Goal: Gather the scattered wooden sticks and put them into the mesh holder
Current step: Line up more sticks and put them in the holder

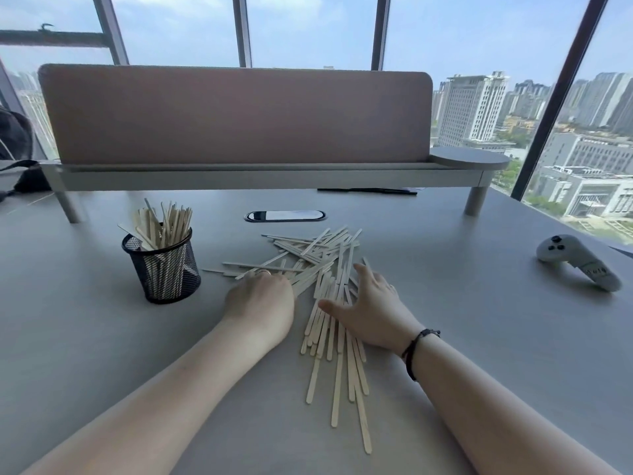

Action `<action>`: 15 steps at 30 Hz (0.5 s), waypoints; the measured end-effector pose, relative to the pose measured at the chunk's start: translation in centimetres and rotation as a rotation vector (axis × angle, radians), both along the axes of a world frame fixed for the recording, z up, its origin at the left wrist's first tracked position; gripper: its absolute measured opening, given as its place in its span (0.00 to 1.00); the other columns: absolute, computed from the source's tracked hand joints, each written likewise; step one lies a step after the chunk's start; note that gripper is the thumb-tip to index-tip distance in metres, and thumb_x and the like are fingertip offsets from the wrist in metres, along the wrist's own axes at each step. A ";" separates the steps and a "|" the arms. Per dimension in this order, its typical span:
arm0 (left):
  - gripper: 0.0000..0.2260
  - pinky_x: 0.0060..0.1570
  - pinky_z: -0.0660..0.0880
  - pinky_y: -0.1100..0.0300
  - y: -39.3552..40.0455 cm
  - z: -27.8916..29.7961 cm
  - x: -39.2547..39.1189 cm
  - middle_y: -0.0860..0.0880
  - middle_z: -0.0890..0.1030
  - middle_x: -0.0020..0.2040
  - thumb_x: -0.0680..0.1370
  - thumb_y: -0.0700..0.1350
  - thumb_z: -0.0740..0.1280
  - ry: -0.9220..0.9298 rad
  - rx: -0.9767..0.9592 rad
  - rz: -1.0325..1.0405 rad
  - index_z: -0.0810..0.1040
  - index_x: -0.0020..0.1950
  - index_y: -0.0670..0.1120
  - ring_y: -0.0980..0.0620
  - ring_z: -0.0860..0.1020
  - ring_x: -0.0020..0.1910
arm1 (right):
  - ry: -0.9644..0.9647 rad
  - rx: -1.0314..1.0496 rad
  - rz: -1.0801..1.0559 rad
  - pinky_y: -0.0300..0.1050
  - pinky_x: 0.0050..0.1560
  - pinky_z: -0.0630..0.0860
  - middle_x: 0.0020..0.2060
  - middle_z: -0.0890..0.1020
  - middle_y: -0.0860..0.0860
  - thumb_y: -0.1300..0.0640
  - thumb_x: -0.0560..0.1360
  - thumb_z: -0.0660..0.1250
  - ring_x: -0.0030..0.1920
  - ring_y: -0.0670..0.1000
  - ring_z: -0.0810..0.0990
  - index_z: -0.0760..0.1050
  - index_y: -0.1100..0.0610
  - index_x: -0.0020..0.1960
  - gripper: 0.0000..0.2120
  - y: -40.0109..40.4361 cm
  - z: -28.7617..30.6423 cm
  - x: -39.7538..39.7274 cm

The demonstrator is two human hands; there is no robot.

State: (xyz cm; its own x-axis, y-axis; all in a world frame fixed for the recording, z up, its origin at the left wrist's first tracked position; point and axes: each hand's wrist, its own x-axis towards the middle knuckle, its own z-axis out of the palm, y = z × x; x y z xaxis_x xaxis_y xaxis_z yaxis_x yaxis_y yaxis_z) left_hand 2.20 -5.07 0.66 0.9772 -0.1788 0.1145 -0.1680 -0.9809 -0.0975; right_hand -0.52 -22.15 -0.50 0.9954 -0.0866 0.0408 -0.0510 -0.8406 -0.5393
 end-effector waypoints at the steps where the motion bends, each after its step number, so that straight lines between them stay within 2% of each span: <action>1: 0.13 0.54 0.75 0.51 -0.3 0.0 0.0 0.41 0.80 0.62 0.82 0.43 0.60 0.004 0.044 -0.007 0.78 0.63 0.42 0.40 0.77 0.62 | 0.001 0.002 0.001 0.51 0.76 0.56 0.77 0.62 0.55 0.33 0.73 0.66 0.77 0.55 0.58 0.50 0.55 0.80 0.46 0.0 0.0 0.0; 4: 0.16 0.56 0.75 0.52 -1.6 -0.2 -0.5 0.40 0.79 0.64 0.80 0.35 0.58 0.037 0.192 -0.031 0.77 0.65 0.41 0.39 0.75 0.64 | 0.001 0.001 0.002 0.51 0.76 0.56 0.77 0.61 0.55 0.33 0.73 0.66 0.77 0.55 0.58 0.50 0.54 0.80 0.46 0.0 0.0 0.0; 7: 0.16 0.56 0.75 0.52 -2.2 -0.3 -0.6 0.41 0.78 0.65 0.80 0.36 0.59 0.044 0.242 -0.037 0.76 0.66 0.42 0.39 0.74 0.65 | 0.000 -0.006 0.006 0.51 0.76 0.55 0.77 0.61 0.55 0.33 0.73 0.65 0.77 0.55 0.58 0.50 0.54 0.80 0.46 0.0 0.0 -0.1; 12: 0.13 0.47 0.75 0.53 -1.8 0.5 -0.6 0.43 0.81 0.59 0.78 0.35 0.63 0.047 0.113 -0.005 0.79 0.60 0.43 0.41 0.80 0.59 | -0.007 -0.005 -0.001 0.51 0.76 0.56 0.77 0.62 0.54 0.33 0.73 0.66 0.77 0.55 0.59 0.50 0.53 0.80 0.45 0.0 -0.2 -0.1; 15: 0.12 0.45 0.73 0.54 -1.5 0.7 -0.8 0.42 0.81 0.58 0.77 0.35 0.64 0.069 0.054 -0.005 0.79 0.59 0.42 0.41 0.81 0.58 | -0.002 -0.015 -0.001 0.51 0.76 0.55 0.77 0.62 0.54 0.33 0.73 0.65 0.77 0.55 0.59 0.50 0.53 0.80 0.45 0.1 -0.2 -0.1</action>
